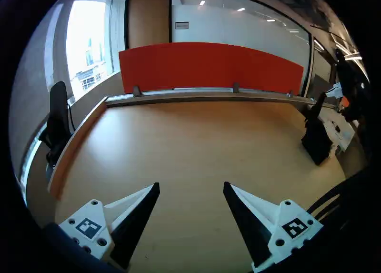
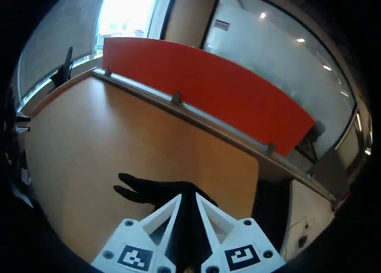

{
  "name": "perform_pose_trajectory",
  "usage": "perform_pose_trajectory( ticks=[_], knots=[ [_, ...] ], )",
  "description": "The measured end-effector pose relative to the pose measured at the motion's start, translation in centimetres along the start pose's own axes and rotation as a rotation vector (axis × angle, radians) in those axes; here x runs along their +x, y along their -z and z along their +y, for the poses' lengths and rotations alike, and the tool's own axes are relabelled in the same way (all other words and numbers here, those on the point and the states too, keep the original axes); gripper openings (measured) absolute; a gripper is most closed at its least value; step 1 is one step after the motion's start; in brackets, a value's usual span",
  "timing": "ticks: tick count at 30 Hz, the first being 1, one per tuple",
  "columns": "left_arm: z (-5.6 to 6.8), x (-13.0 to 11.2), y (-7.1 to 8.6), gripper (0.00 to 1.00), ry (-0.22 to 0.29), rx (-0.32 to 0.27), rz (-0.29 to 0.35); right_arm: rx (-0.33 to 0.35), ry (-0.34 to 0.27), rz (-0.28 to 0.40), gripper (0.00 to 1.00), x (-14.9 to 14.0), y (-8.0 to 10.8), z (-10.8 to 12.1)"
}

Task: Fold towel

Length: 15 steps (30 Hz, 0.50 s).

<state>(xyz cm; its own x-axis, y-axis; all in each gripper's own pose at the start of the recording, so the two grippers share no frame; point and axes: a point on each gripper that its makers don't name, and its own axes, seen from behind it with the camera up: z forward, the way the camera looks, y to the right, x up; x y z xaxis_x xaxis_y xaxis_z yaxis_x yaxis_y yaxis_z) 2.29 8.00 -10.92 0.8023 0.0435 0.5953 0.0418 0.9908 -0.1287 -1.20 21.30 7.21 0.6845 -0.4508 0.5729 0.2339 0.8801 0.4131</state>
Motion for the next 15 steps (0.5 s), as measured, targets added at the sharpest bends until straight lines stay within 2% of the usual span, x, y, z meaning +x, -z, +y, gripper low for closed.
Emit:
perform_pose_trajectory(
  ticks=[6,15],
  knots=[
    [0.6,0.2,-0.2,0.99,-0.014,-0.014,0.001,-0.014,-0.037,-0.03,0.05,-3.3,1.2,0.7],
    [1.5,0.1,-0.2,0.99,-0.019,-0.028,0.0,-0.013,-0.086,-0.061,0.05,-7.2,2.7,-0.3]
  ],
)
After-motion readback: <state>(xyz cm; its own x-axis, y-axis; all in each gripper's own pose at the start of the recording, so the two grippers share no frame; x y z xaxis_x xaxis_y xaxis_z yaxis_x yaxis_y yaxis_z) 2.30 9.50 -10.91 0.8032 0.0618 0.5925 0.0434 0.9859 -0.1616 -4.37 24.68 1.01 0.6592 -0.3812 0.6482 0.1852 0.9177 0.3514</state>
